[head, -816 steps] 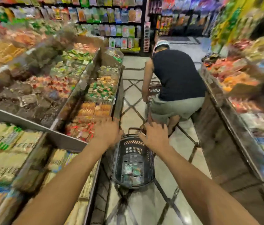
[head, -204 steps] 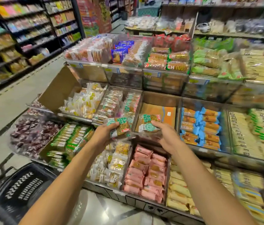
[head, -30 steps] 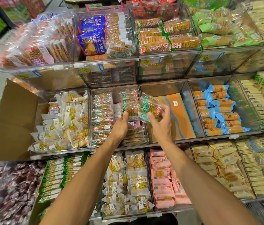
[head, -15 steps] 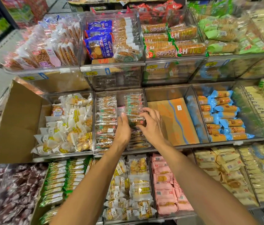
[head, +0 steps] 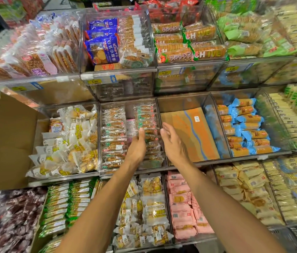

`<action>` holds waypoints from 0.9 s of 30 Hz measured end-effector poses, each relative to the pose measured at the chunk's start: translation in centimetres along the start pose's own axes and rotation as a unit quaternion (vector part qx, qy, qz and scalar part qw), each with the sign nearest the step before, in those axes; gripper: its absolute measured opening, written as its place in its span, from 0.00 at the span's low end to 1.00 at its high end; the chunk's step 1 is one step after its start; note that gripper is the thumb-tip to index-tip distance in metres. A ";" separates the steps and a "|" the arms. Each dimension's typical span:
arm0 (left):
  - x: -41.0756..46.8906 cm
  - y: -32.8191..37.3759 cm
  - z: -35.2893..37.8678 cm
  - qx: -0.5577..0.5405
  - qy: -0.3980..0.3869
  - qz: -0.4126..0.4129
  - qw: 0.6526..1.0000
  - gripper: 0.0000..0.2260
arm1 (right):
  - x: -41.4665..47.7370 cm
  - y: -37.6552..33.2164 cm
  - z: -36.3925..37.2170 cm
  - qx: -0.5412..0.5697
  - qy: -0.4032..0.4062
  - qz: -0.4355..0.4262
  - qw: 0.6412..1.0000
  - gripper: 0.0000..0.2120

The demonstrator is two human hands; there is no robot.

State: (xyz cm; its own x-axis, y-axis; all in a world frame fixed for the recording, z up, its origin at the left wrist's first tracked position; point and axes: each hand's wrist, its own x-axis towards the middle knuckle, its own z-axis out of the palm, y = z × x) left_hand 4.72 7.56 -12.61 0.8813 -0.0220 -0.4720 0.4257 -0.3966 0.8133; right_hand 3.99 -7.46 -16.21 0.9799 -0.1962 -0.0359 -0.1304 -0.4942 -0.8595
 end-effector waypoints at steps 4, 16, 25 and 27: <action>0.3 -0.2 0.1 -0.012 0.006 -0.005 1.000 0.42 | -0.9 -0.4 0.1 -0.005 -0.036 0.009 0.999 0.28; -0.5 -0.4 -0.8 -0.101 -0.008 0.002 0.995 0.41 | -1.1 0.0 0.7 -0.126 -0.021 -0.028 0.991 0.29; -3.4 3.4 -1.5 0.175 0.076 0.176 0.966 0.31 | -1.4 -2.3 -4.2 -0.198 0.024 -0.027 0.979 0.30; -3.7 5.6 -2.6 0.253 0.091 0.167 0.949 0.30 | -1.1 -2.6 -6.8 -0.205 0.058 -0.033 0.976 0.29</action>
State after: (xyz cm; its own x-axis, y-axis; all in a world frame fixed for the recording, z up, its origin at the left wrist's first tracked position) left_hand 4.34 7.80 -5.40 0.9900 -0.0845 -0.1126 0.0033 -0.7856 0.6187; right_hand 2.23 -11.70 -10.48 0.9677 -0.2354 0.0900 -0.1411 -0.8020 -0.5804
